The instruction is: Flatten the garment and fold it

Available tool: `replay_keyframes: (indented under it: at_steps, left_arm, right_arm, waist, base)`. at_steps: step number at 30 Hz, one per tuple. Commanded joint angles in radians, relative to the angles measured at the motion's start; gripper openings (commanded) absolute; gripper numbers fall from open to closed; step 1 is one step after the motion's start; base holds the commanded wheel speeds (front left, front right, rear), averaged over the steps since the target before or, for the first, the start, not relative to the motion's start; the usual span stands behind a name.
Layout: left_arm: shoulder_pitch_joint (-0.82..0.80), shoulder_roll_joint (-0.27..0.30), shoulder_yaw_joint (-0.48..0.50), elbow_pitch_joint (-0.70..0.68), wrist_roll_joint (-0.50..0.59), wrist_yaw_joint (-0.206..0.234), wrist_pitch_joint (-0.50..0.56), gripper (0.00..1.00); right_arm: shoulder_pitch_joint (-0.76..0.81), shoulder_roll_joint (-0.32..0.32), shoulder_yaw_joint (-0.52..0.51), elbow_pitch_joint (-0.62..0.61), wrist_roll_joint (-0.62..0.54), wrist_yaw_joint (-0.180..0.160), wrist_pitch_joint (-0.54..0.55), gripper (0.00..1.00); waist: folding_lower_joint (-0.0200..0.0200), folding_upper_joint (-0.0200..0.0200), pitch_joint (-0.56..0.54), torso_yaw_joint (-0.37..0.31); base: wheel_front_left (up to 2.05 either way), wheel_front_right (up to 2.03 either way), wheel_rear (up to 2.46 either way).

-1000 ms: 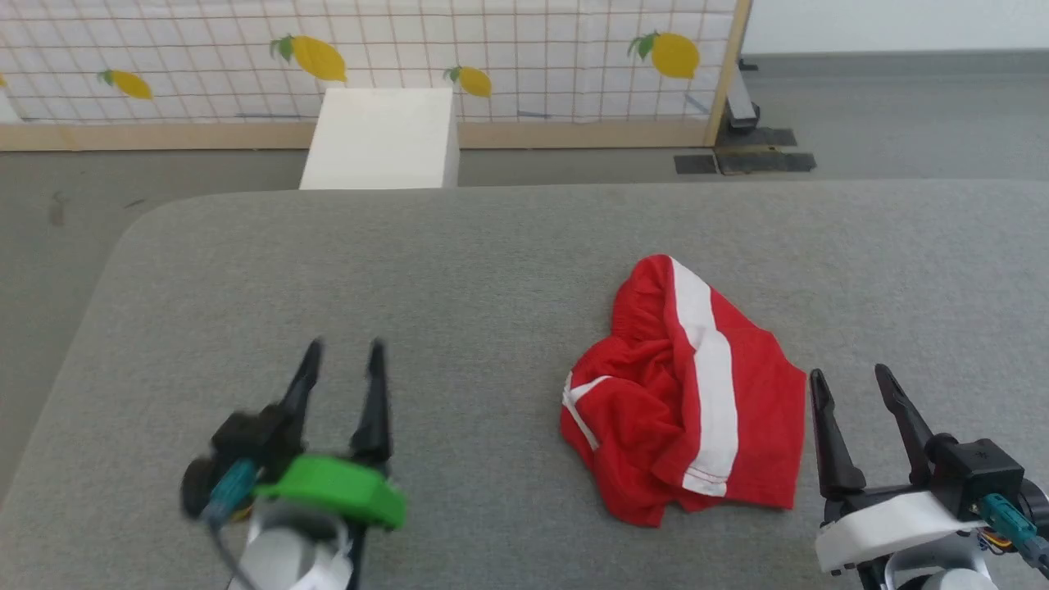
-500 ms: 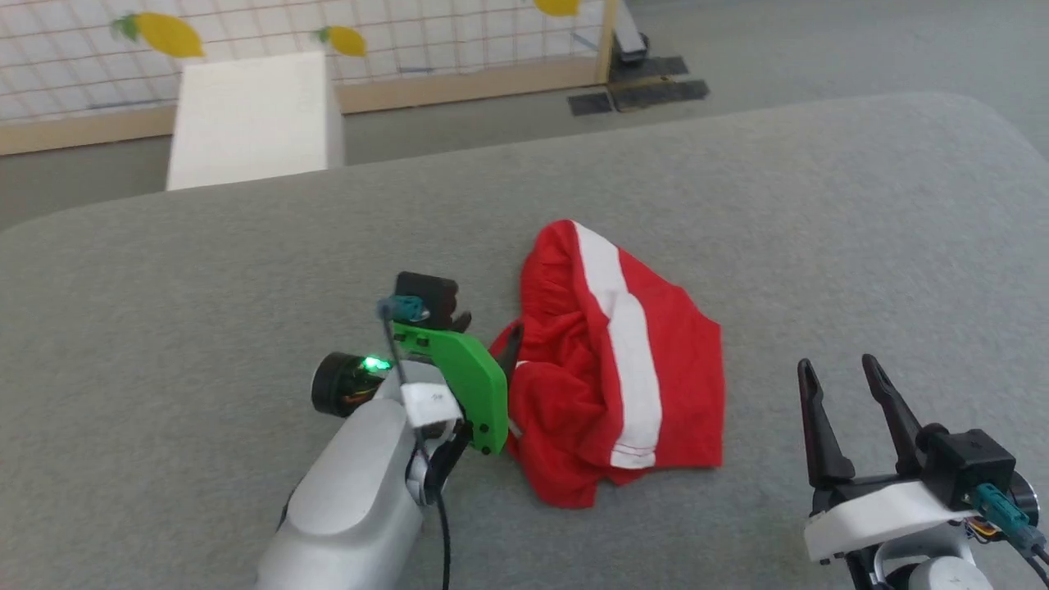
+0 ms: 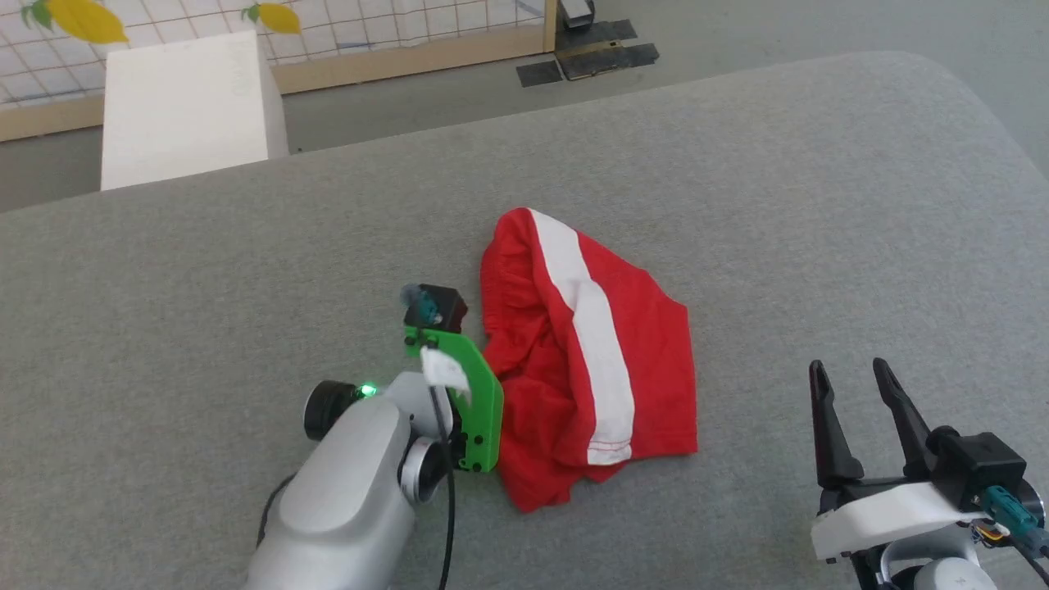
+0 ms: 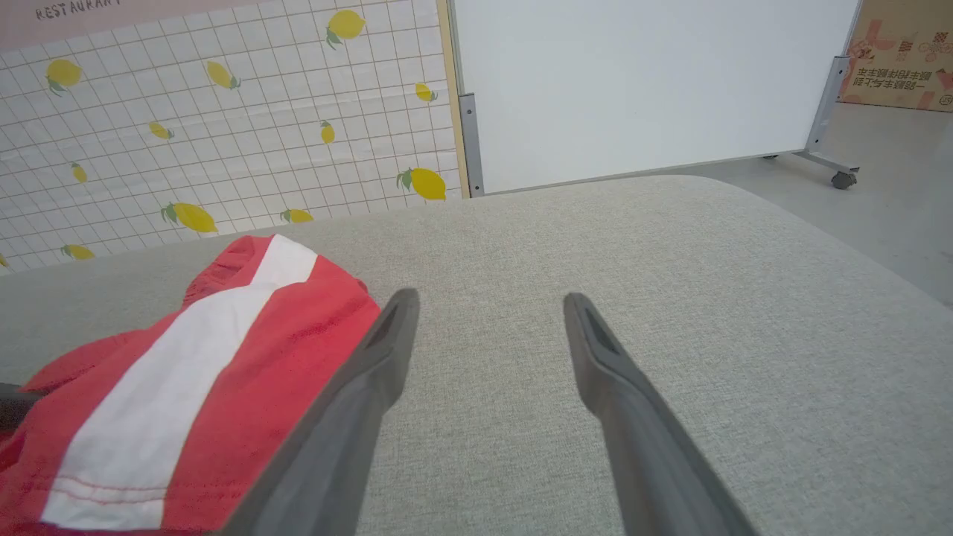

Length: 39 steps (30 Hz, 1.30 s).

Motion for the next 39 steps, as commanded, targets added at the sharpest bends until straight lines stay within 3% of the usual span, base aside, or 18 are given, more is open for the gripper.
replay_keyframes:
  at_steps: [1,4,8,13,17,18,19,20,22,23,26,32,39]
  left_arm:
    - [0.042,0.013,0.011,-0.018,0.000,0.018,-0.047,0.00]
    - [0.091,0.029,0.066,-0.101,-0.002,0.066,-0.191,0.00]
    - [0.188,0.058,0.127,-0.207,-0.011,0.119,-0.306,0.00]
    - [0.339,0.114,0.180,-0.338,-0.025,0.176,-0.327,0.00]
    - [0.470,0.144,0.191,-0.426,-0.054,0.199,-0.265,0.00]
    - [0.501,0.141,0.193,-0.446,-0.075,0.197,-0.246,0.07]
    - [0.525,0.141,0.190,-0.467,-0.089,0.189,-0.237,0.36]
    - [0.540,0.143,0.187,-0.480,-0.092,0.184,-0.238,1.00]
    - [0.565,0.131,0.188,-0.501,-0.120,0.160,-0.257,1.00]
    - [0.587,0.112,0.206,-0.517,-0.143,0.134,-0.332,1.00]
    - [0.598,0.101,0.230,-0.527,-0.144,0.109,-0.439,1.00]
    - [0.588,0.093,0.287,-0.527,-0.058,0.104,-0.756,1.00]
    - [0.535,0.061,0.324,-0.535,0.046,0.086,-0.833,1.00]
  right_arm:
    - [-0.014,0.001,0.000,0.000,0.003,-0.001,-0.009,1.00]
    - [-0.008,0.001,-0.005,-0.002,-0.002,-0.001,-0.010,1.00]
    - [0.005,0.001,-0.013,-0.004,-0.009,-0.001,-0.010,1.00]
    - [0.021,0.001,-0.014,-0.011,-0.013,-0.001,-0.007,1.00]
    - [0.027,0.001,-0.011,-0.018,-0.012,-0.001,-0.001,1.00]
    - [0.028,0.001,-0.010,-0.020,-0.012,-0.001,0.001,1.00]
    - [0.028,0.001,-0.007,-0.022,-0.012,-0.001,0.003,1.00]
    - [0.028,0.001,-0.004,-0.024,-0.012,-0.001,0.005,1.00]
    - [0.027,0.001,0.001,-0.028,-0.013,-0.001,0.009,1.00]
    - [0.025,0.001,0.009,-0.035,-0.016,-0.001,0.016,1.00]
    - [0.025,0.001,0.026,-0.051,-0.021,-0.001,0.031,1.00]
    - [0.030,0.001,0.106,-0.083,-0.033,-0.001,0.132,1.00]
    - [0.016,0.001,0.201,-0.039,-0.041,-0.001,0.436,1.00]
  waist:
    - [0.0000,0.0000,-0.025,0.032]
    - [0.0000,0.0000,-0.049,0.072]
    - [0.0000,0.0000,-0.080,0.131]
    - [0.0000,0.0000,-0.109,0.209]
    - [0.0000,0.0000,-0.120,0.262]
    - [0.0000,0.0000,-0.121,0.275]
    - [0.0000,0.0000,-0.122,0.285]
    - [0.0000,0.0000,-0.122,0.292]
    - [0.0000,0.0000,-0.122,0.304]
    - [0.0000,0.0000,-0.123,0.312]
    - [0.0000,0.0000,-0.124,0.313]
    - [0.0000,0.0000,-0.115,0.320]
    - [0.0000,0.0000,-0.058,0.338]
  base:
    - [0.00,0.00,0.00]
    - [0.00,0.00,0.00]
    - [0.00,0.00,0.00]
    - [0.00,0.00,0.00]
    - [0.00,0.00,0.00]
    - [0.00,0.00,0.00]
    - [0.00,0.00,0.00]
    - [0.00,0.00,0.00]
    - [0.00,0.00,0.00]
    - [0.00,0.00,0.00]
    - [0.00,0.00,0.00]
    - [0.00,0.00,0.00]
    - [0.00,0.00,0.00]
